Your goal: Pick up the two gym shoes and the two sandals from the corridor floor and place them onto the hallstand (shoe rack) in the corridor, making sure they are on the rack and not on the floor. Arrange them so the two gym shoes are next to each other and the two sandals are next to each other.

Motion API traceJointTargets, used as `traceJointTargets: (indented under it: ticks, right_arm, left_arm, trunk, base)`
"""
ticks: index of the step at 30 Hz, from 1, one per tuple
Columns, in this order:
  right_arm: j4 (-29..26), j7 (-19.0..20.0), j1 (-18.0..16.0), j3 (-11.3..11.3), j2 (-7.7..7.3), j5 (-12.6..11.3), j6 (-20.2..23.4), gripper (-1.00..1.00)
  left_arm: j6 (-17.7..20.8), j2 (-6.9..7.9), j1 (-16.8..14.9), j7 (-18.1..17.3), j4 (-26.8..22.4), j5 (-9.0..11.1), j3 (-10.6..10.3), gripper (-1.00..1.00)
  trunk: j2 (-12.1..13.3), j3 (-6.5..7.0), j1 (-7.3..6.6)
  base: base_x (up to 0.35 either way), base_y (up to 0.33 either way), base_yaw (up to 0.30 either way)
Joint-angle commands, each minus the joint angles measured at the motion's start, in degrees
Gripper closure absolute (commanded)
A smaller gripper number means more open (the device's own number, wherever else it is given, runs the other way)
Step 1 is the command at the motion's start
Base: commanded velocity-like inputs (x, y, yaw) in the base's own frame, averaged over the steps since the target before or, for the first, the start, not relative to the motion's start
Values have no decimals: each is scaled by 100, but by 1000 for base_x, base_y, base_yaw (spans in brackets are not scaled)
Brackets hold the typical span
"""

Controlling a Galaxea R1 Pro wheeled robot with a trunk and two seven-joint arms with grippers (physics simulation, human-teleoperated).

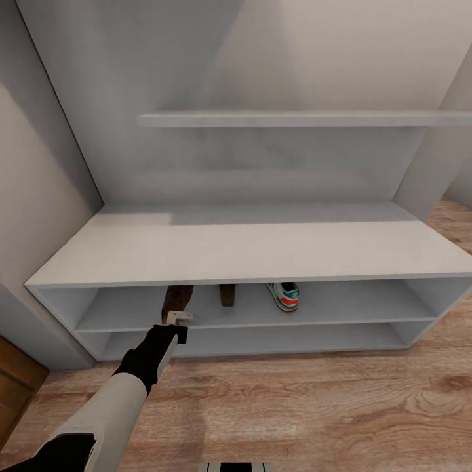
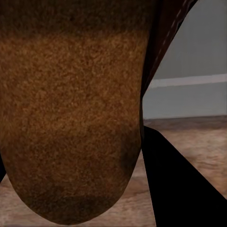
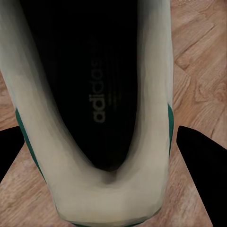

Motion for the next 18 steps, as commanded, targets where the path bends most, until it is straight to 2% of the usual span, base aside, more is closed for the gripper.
traceJointTargets:
  ticks: [1,18]
  right_arm:
    - [-2,31,-2,-16,0,57,-16,100]
    - [-17,22,-1,-56,-5,57,-18,100]
  left_arm:
    - [32,-8,-1,-28,-9,-70,35,100]
    - [33,-42,4,-13,0,-57,44,100]
  trunk:
    - [-2,-4,-1]
    - [-2,-4,-1]
  base:
    - [0,0,0]
    - [1,0,0]
